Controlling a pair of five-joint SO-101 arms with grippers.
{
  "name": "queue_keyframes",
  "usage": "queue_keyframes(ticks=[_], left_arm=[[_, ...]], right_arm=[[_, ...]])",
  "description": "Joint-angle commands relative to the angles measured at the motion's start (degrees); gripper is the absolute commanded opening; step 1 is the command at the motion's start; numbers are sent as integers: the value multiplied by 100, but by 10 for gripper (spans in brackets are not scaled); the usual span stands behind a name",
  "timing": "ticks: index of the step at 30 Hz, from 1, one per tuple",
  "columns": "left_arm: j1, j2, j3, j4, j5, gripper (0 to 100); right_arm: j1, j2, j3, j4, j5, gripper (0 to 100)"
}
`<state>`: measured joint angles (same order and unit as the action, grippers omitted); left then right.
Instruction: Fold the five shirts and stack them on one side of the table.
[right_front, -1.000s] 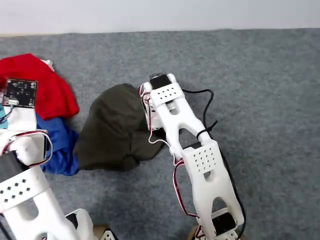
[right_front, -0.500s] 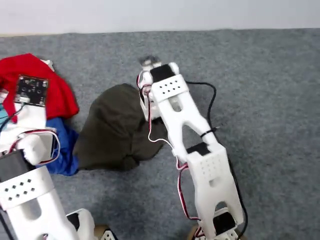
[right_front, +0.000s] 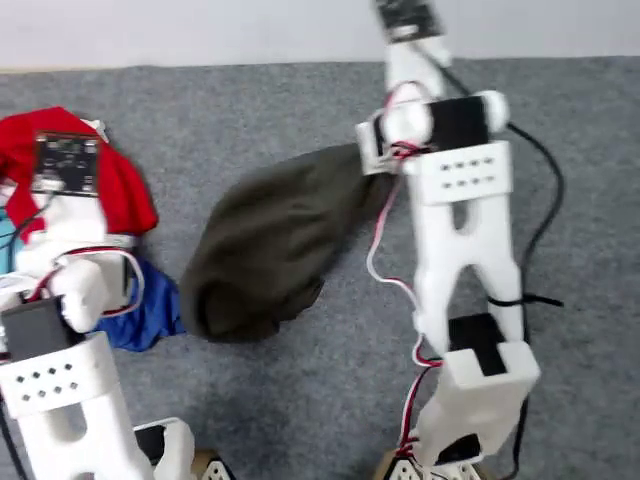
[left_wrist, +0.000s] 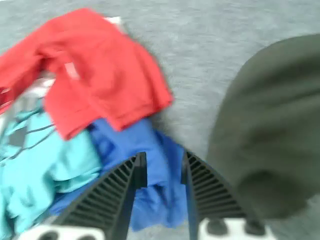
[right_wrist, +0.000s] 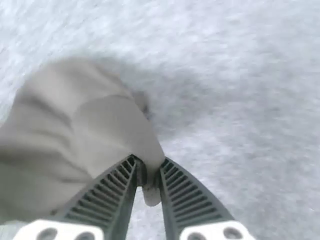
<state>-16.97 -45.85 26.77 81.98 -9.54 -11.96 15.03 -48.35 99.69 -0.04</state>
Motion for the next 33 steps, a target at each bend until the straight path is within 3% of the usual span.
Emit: queue_keyframes(ticks=[1, 15, 21, 27, 33], left_arm=[[695, -123, -356, 378, 141, 118], [2040, -79, -382, 888, 141, 118], [2646, -79, -391, 1064, 281, 118], [2936, -70, -382, 1055, 431, 118], [2936, 396, -356, 1037, 431, 118]], right_arm=[[514, -479, -132, -57, 44, 9], [2730, -1490, -132, -22, 53, 9], [3530, -2475, -132, 48, 431, 9], [3811, -3248, -88, 66, 598, 9], [3855, -3116, 308, 215, 633, 9]])
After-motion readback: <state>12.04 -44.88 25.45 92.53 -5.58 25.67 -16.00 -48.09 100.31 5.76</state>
